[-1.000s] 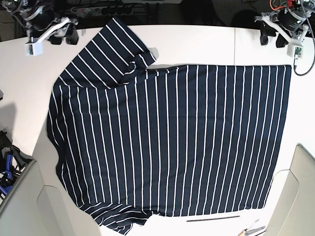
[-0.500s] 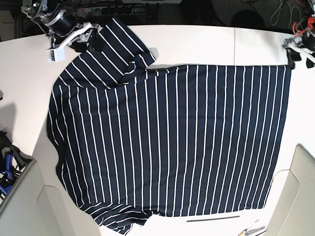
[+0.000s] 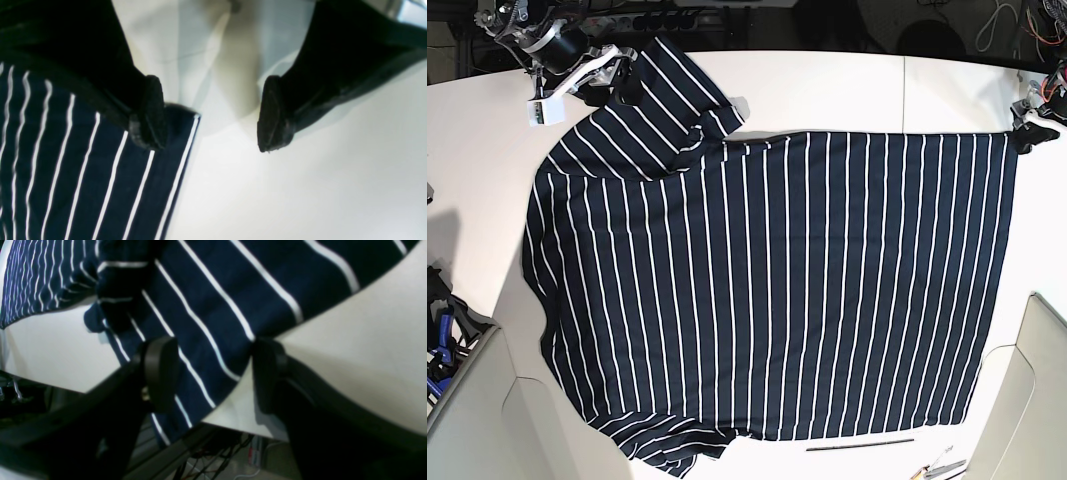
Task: Fold the T-shirt properly
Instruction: 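Grasp the shirt's shoulder edges with the left and right grippers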
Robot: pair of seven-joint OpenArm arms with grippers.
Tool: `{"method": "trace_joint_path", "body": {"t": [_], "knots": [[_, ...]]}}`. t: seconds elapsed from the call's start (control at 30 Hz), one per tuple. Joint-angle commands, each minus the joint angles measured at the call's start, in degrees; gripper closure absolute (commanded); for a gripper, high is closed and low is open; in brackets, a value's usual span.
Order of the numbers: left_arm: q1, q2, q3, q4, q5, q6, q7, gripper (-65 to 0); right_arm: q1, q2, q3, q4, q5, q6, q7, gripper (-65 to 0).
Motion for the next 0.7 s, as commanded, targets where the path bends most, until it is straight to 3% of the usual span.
{"method": "trace_joint_path", "body": {"t": [0.0, 0.17, 0.47, 0.6, 0.67], "knots": [[0.2, -0.7, 0.0, -0.2, -0.1, 0.0, 1.0, -45.4, -0.4, 0.1, 0.0, 0.3, -0.6, -0.1, -0.7, -35.6], [0.2, -0.3, 1.0, -0.3, -0.4, -1.7, 1.5, -45.4, -0.4, -0.5, 0.1, 0.3, -0.6, -0.1, -0.5, -35.6], [0.4, -0.3, 4.7, -0.3, -0.5, -1.9, 4.8, -45.4, -0.4, -2.9, 0.1, 0.3, -0.6, 0.0, -0.5, -35.6], [0.4, -0.3, 4.7, -0.2, -3.1, -7.3, 7.3, -45.3, -0.4, -2.9, 0.0, 0.3, -0.6, 0.0, -0.5, -35.6], [0.4, -0.3, 4.7, -0.2, -4.3, -7.9, 7.9, -45.3, -0.4, -2.9, 0.0, 0.3, -0.6, 0.0, -0.2, -35.6]]}}
